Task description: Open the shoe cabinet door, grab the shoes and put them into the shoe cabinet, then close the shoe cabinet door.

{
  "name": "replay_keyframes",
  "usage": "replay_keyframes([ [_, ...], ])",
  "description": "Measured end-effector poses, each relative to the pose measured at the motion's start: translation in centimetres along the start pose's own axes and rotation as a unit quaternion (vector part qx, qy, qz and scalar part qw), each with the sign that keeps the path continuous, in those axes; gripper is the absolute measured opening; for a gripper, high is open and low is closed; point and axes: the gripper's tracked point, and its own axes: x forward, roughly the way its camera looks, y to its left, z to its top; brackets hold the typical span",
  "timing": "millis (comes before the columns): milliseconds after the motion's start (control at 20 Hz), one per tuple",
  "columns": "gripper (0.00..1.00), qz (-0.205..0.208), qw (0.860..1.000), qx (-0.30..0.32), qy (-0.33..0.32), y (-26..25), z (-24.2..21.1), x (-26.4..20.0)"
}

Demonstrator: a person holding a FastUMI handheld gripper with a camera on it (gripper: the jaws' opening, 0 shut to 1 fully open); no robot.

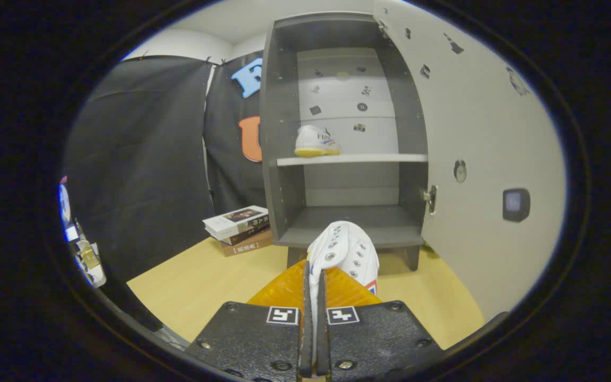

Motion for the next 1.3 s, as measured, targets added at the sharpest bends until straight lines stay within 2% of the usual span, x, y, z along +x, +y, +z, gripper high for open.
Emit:
replay_keyframes([
  [300, 0.06, 0.011, 0.996, -0.061, -0.065, 0.7, 9.8, -4.7],
  [500, 0.07, -0.003, 0.991, -0.102, -0.088, 0.9, 14.9, -6.1],
  [650, 0.06, -0.002, 0.989, -0.111, -0.098, 1.3, 19.1, -6.4],
  [1000, 0.06, -0.005, 0.992, -0.085, -0.095, 1.4, 27.7, -2.1],
  [1150, 0.06, -0.005, 0.989, -0.106, -0.1, 0.9, 30.8, 0.9],
  [1300, 0.06, -0.029, 0.987, -0.121, -0.101, -0.6, 32.5, 4.3],
])
